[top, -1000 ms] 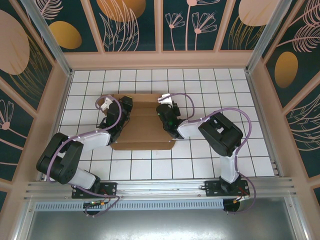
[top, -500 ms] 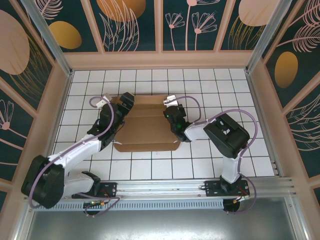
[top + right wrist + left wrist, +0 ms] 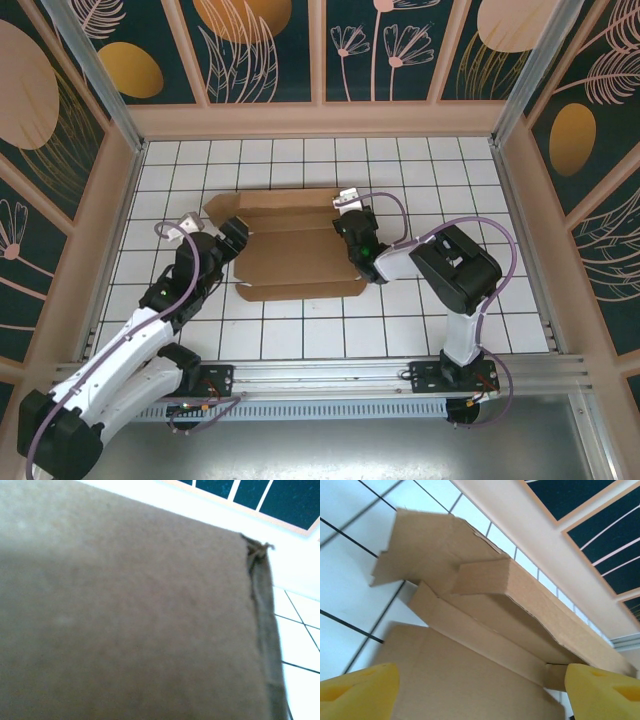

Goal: Fold the paper box

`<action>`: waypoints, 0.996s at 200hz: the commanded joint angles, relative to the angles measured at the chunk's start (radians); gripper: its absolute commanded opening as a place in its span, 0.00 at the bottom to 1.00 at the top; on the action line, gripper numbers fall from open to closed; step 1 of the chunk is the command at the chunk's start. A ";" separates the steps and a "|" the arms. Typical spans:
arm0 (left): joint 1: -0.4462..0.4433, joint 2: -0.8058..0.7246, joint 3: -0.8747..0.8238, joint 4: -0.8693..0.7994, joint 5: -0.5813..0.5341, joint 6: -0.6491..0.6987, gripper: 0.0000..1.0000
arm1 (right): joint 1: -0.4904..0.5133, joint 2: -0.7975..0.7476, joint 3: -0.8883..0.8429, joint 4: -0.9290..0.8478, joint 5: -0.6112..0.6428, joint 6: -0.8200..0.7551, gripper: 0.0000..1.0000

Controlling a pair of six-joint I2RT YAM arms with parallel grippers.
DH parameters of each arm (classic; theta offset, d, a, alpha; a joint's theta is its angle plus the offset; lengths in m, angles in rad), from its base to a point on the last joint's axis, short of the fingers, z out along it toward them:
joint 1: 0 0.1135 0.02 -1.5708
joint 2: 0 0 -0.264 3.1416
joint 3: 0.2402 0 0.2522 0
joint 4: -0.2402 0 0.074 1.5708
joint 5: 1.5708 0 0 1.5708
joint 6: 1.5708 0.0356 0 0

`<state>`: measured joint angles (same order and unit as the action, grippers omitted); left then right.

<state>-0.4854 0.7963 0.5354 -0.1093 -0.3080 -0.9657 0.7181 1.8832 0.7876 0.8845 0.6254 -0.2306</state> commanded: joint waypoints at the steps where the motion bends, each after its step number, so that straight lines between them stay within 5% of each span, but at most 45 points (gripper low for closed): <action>1: 0.001 -0.021 0.084 -0.109 -0.081 0.121 0.85 | -0.019 0.003 -0.028 0.054 0.004 -0.052 0.00; 48: 0.037 -0.008 0.209 -0.115 -0.060 0.197 0.84 | -0.025 0.022 -0.041 0.084 0.000 -0.037 0.00; 77: 0.181 0.102 0.220 0.005 0.281 0.195 0.80 | -0.028 0.019 -0.047 0.089 0.002 -0.042 0.00; 108: 0.218 0.311 0.241 0.141 0.587 0.189 0.76 | -0.037 0.013 -0.050 0.080 -0.004 -0.039 0.00; 199: 0.278 0.587 0.301 0.280 0.699 0.199 0.77 | -0.046 0.015 -0.039 0.036 -0.030 -0.026 0.00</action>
<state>-0.2199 1.3258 0.8246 0.0807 0.3084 -0.7734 0.6804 1.8839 0.7544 0.9447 0.5922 -0.2302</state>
